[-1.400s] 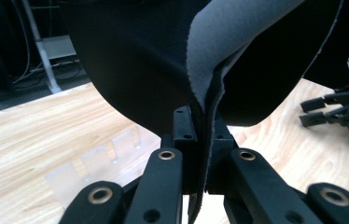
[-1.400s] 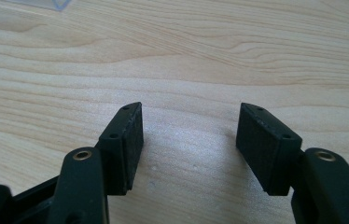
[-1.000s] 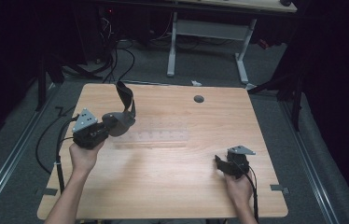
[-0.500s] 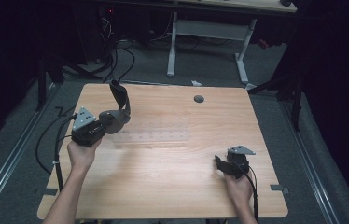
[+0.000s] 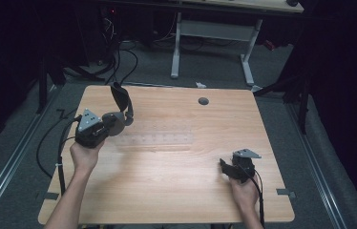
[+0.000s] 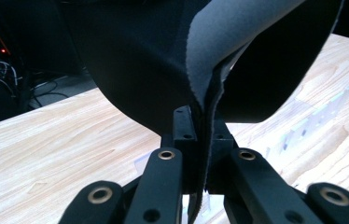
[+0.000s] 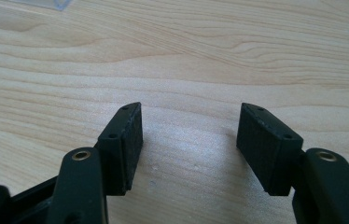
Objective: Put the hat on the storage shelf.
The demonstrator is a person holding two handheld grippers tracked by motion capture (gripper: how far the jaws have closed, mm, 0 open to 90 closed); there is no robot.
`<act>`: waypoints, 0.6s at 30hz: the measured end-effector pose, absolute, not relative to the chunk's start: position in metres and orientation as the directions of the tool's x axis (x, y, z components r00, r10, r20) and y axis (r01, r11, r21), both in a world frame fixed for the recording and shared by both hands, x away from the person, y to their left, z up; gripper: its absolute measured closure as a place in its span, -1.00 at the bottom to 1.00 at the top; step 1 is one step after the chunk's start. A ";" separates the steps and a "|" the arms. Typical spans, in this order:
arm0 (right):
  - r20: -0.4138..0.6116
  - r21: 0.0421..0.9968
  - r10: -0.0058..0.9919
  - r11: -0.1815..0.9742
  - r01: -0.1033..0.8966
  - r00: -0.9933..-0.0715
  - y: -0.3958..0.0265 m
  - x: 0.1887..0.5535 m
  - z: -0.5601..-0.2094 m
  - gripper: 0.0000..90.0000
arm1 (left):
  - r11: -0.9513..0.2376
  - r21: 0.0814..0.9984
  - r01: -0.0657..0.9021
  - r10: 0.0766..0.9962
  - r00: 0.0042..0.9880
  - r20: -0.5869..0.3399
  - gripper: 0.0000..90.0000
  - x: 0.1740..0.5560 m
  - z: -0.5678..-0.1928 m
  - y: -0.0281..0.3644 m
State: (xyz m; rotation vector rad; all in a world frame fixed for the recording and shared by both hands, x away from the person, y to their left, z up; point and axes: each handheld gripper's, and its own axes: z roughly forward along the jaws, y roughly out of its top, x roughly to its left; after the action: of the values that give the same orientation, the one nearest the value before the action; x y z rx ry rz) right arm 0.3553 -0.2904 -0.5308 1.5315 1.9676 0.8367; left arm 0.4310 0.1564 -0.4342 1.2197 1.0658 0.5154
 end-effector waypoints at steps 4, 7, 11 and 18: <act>-0.019 0.731 0.971 0.176 0.660 -0.238 -0.290 0.355 -0.531 -0.09 | 0.307 0.930 0.202 0.813 0.452 -0.366 0.93 0.430 -0.434 0.155; -0.019 0.731 0.971 0.176 0.659 -0.238 -0.290 0.355 -0.531 -0.09 | 0.303 0.932 0.200 0.815 0.453 -0.362 0.93 0.429 -0.435 0.155; -0.019 0.731 0.971 0.176 0.660 -0.238 -0.290 0.355 -0.531 -0.09 | 0.320 0.926 0.201 0.810 0.449 -0.377 0.93 0.429 -0.435 0.156; -0.020 0.731 0.971 0.177 0.660 -0.239 -0.290 0.355 -0.531 -0.09 | 0.326 0.924 0.201 0.812 0.440 -0.382 0.93 0.428 -0.435 0.158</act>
State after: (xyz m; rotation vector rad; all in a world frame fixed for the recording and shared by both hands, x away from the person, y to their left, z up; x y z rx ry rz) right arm 0.3551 -0.2902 -0.5309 1.5302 1.9691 0.8371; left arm 0.4281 0.1582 -0.4352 1.2046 1.0762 0.5235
